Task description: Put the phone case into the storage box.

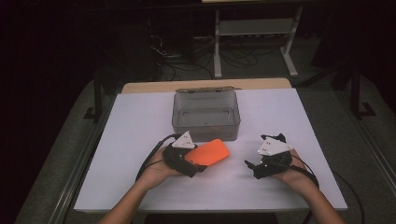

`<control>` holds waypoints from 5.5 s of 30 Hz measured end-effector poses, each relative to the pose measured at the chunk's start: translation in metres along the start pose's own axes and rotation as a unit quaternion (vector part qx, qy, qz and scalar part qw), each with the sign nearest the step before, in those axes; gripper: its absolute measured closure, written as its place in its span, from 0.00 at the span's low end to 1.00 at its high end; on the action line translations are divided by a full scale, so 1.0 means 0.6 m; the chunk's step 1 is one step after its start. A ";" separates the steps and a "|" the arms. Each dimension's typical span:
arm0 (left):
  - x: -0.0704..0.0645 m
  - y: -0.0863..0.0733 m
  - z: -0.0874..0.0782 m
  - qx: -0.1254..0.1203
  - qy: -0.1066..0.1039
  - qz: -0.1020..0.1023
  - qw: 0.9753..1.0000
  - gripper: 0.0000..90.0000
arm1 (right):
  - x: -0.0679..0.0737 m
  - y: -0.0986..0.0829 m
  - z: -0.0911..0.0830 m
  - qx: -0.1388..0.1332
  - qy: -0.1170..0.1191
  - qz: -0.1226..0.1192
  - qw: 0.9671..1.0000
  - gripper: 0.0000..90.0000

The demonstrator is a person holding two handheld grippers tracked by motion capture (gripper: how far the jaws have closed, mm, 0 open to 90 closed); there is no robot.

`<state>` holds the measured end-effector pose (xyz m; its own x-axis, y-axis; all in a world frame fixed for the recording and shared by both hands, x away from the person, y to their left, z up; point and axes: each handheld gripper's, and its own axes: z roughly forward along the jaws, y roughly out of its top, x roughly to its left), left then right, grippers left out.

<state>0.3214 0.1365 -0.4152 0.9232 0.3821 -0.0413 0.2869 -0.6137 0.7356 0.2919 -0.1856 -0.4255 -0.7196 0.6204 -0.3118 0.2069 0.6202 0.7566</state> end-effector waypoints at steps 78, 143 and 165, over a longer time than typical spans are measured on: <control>0.001 0.003 0.000 -0.004 0.000 0.002 1.000 0.17 | 0.070 0.017 0.015 0.024 -0.113 -0.295 0.948 0.00; 0.003 0.007 -0.007 -0.016 0.003 -0.001 1.000 0.17 | 0.111 0.020 0.027 -0.025 -0.190 -0.417 0.888 0.00; 0.001 0.011 -0.008 -0.019 0.004 0.000 1.000 0.17 | 0.133 0.047 0.043 -0.051 -0.188 -0.440 0.877 0.00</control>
<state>0.3226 0.1361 -0.4072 0.9211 0.3875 -0.0361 0.2767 -0.5870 0.7609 0.2578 -0.1060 -0.4438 -0.2977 0.0501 -0.9533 -0.3935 0.9034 0.1704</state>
